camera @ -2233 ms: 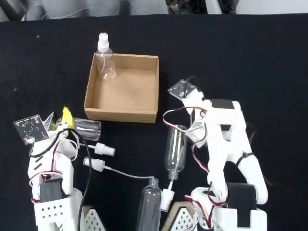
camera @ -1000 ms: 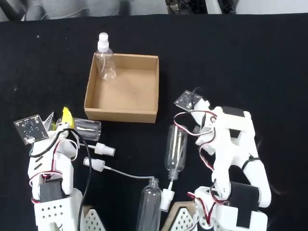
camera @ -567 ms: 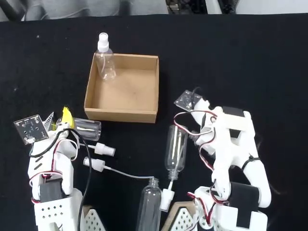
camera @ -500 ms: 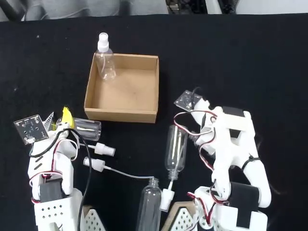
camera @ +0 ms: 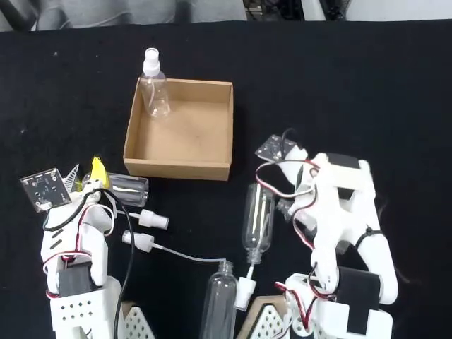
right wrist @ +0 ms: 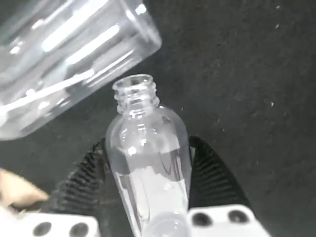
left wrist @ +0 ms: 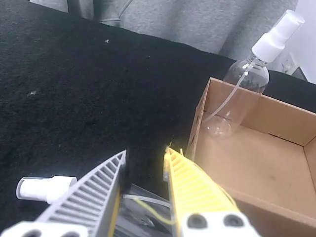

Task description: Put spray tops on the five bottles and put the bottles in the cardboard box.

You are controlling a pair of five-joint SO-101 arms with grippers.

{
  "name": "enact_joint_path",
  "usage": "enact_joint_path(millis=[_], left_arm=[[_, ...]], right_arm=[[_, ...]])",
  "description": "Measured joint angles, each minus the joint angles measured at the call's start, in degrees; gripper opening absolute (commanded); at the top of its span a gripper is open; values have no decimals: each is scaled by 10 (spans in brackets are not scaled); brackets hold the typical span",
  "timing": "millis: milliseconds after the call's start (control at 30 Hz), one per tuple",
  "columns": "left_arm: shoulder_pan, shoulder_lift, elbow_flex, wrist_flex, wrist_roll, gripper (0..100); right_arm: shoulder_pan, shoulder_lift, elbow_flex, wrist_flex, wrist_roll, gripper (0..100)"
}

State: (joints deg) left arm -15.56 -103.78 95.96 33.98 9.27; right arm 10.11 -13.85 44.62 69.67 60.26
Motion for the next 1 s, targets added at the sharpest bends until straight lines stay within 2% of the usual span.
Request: enact_joint_path(millis=[467, 833, 1000], left_arm=[[0, 0, 0, 0, 0, 116], [0, 0, 0, 0, 0, 116], [0, 0, 0, 0, 0, 116]], right_arm=[[0, 0, -165, 275, 0, 49], [0, -35, -174, 290, 1, 49], [0, -117, -174, 290, -52, 49]])
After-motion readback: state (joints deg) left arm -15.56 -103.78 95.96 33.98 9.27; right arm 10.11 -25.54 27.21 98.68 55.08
